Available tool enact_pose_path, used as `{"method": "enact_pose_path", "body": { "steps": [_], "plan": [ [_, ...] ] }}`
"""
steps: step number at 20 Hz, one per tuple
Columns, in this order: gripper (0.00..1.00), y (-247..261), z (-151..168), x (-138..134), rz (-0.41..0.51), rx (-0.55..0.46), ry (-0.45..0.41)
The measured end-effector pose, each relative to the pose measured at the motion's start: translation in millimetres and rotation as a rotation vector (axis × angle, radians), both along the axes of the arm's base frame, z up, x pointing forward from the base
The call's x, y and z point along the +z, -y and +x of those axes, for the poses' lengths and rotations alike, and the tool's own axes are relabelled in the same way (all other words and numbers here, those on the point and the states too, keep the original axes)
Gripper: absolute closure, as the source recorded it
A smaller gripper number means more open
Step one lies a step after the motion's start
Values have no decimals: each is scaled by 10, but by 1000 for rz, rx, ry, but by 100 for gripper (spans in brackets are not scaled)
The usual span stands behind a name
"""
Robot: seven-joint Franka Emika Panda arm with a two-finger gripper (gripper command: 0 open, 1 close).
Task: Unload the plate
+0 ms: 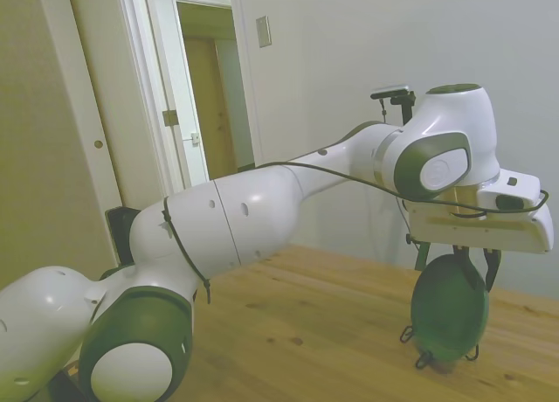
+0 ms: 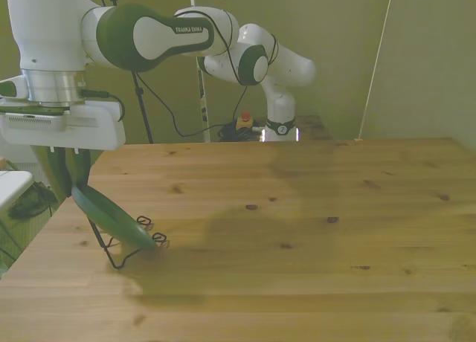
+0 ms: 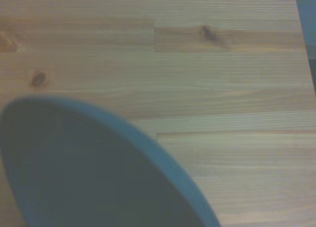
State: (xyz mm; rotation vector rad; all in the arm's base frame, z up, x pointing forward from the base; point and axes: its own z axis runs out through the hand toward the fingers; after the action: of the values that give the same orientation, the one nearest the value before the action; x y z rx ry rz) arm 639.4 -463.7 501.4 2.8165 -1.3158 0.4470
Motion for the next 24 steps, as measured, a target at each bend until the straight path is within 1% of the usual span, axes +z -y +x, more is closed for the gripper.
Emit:
{"method": "enact_pose_path", "body": {
  "steps": [4, 8, 10, 11, 14, 16, 18, 20, 22, 24],
  "plan": [
    [100, -16, 5, 69, -8, 2, 16],
    [100, -139, 2, 371, -14, 15, 57],
    [100, -259, 11, 558, 0, 21, 85],
    [100, -348, 23, 660, 18, 17, 102],
    [100, -712, 85, 948, 132, -11, 156],
    [100, -962, 170, 1046, 196, -16, 176],
    [100, -1198, 274, 1027, 256, -10, 168],
    [100, -1425, 389, 938, 310, -1, 143],
    [100, -1630, 520, 794, 351, 10, 118],
    [100, -1794, 656, 574, 385, 17, 85]
  ]
}}
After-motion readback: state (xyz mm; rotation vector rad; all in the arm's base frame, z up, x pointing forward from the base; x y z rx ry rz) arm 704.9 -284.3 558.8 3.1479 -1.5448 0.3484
